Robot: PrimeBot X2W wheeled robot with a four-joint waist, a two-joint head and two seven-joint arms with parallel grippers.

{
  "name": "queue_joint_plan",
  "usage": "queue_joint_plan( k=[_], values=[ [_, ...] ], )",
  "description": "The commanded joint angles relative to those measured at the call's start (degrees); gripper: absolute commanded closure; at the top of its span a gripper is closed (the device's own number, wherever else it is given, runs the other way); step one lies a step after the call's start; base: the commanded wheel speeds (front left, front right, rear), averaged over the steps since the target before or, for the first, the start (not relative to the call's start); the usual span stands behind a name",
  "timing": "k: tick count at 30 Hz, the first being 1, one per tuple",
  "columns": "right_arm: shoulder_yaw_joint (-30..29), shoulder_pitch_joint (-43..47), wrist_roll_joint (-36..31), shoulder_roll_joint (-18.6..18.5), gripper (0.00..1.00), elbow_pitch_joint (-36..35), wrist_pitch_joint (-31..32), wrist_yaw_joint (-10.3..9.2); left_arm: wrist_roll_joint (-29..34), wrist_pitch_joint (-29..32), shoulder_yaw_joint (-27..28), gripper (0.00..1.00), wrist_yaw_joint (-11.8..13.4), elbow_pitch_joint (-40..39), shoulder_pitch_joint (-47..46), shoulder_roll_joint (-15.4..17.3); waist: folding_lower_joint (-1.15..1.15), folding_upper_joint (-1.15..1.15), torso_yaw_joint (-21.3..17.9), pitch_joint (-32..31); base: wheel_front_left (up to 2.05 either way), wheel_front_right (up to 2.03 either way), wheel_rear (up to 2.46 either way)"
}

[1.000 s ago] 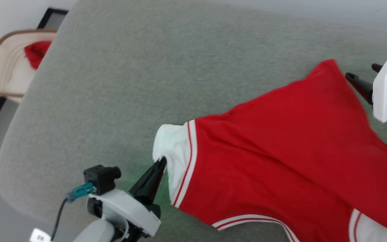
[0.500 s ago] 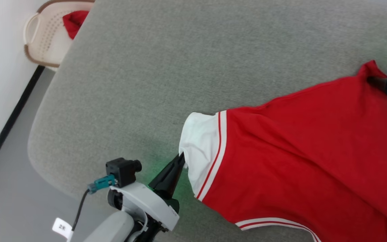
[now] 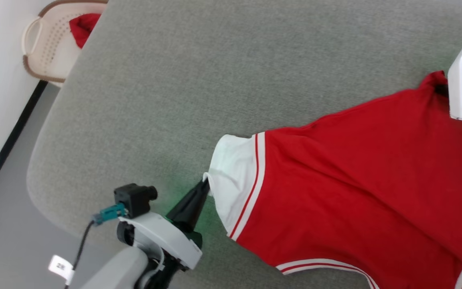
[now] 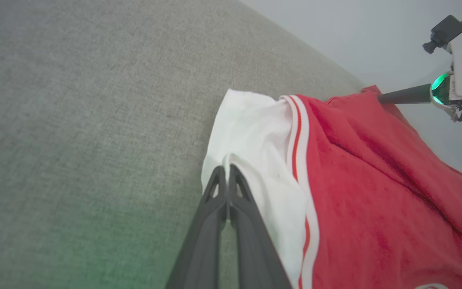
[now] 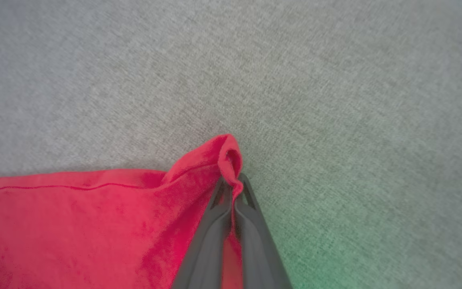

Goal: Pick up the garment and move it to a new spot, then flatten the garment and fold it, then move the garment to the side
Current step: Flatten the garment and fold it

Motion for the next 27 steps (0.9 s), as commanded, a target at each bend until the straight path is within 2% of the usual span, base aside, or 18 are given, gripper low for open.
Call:
queue_joint_plan(
  k=[1, 7, 15, 20, 27],
  values=[
    [0.65, 0.22, 1.14, 0.48, 1.0, 0.11, -0.43, 0.02, -0.76, -0.25, 0.47, 1.0, -0.27, -0.66, -0.93, 1.13, 0.0, 0.0, -1.72, -1.44, 0.0, 0.0, 0.0],
    [1.91, -2.11, 3.53, 0.52, 1.0, -3.17, -3.27, 0.02, -2.11, 3.43, 0.97, 1.0, -0.27, -3.03, -4.18, 6.7, 0.0, 0.0, -4.83, -4.29, 0.0, 0.0, 0.0],
    [1.8, -5.55, 5.39, 1.0, 1.0, -6.17, -8.97, 0.02, -1.44, 15.08, 2.73, 1.0, 0.98, -7.75, -16.02, 14.81, 0.0, 0.0, -8.91, -9.09, 0.0, 0.0, 0.0],
    [0.96, -8.31, 3.81, 2.19, 1.0, -5.69, -12.43, 0.02, -1.61, 20.56, 3.75, 1.0, 0.97, -7.51, -23.79, 16.88, 0.0, 0.0, -11.11, -11.4, 0.0, 0.0, 0.0],
    [-0.74, -14.18, -0.65, 5.87, 1.0, -3.02, -19.12, 0.02, 0.73, 26.83, 3.77, 1.0, 0.23, -2.17, -38.26, 18.64, 0.0, 0.0, -15.4, -13.65, 0.0, 0.0, 0.0]
  ],
)
